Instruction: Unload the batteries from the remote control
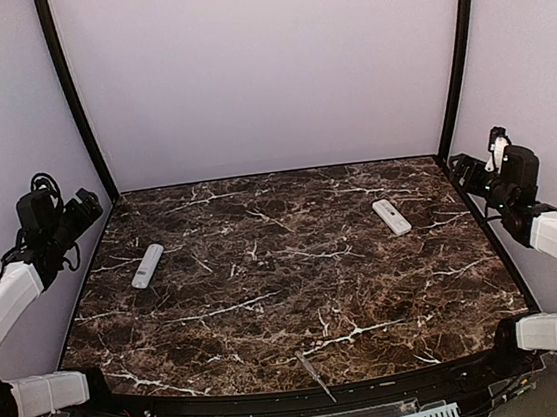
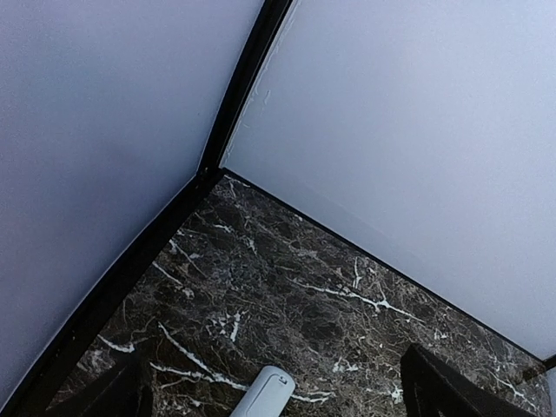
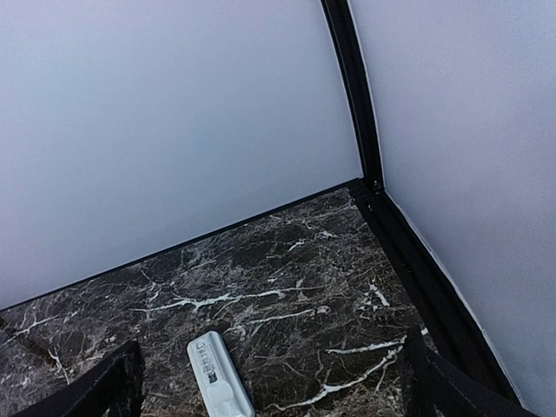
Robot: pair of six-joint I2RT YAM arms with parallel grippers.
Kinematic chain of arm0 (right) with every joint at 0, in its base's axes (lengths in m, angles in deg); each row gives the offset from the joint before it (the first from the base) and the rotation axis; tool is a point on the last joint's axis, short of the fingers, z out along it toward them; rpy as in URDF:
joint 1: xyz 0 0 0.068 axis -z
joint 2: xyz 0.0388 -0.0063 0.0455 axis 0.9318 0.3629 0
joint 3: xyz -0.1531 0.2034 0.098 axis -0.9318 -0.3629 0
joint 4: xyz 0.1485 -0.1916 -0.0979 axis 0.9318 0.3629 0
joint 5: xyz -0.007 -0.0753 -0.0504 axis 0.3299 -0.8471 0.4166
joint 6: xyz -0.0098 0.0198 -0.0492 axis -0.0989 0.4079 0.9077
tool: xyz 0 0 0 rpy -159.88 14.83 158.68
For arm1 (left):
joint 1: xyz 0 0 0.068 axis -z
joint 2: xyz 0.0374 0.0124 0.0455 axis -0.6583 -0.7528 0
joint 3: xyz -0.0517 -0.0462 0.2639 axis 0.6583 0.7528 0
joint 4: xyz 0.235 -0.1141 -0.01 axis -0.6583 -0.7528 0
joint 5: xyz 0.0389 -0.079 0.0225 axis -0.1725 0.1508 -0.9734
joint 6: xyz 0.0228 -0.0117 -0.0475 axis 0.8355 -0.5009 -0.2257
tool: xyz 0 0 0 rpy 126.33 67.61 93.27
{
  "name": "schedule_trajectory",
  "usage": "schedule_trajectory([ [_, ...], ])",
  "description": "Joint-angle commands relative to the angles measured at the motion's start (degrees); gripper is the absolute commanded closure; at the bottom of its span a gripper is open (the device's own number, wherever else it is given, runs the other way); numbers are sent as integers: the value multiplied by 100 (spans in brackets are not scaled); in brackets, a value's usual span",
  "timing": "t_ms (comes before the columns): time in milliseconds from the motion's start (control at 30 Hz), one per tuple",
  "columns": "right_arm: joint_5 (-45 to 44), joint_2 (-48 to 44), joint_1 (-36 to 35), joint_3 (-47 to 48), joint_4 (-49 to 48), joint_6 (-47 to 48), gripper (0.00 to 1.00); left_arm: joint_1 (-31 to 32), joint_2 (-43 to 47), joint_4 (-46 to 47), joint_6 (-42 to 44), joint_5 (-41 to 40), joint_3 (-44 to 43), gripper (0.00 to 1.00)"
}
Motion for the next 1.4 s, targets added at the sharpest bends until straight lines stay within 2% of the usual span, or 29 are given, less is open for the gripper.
schedule_trajectory([
  [0,-129,49,23,179,216,-314,1,3,-4,-1231,-622,172,-575,1],
  [67,6,114,23,288,361,-203,1,-6,-68,-1749,-696,240,-868,1],
  [167,223,155,23,389,486,33,1,-2,-166,-2419,-318,515,-1344,1],
  [267,626,164,27,425,400,301,1,-1,-295,-2812,203,1588,-1636,1],
  [400,749,268,22,350,69,569,1,0,-631,-3370,1044,2258,-1972,1],
  [533,733,439,29,305,-193,625,1,0,-768,-2706,985,2762,-1320,1],
  [633,801,537,30,223,-460,611,1,35,-1186,-2693,964,2800,-1082,3],
  [900,1156,681,26,-139,-948,417,1,320,-2496,-3338,1221,2354,-1338,5],
  [1200,1373,871,19,-181,-1051,336,1,453,-3264,-3600,1494,1644,-1672,5],
  [1367,1376,907,17,-202,-1094,316,1,450,-3575,-3658,1711,1520,-1932,5],
])
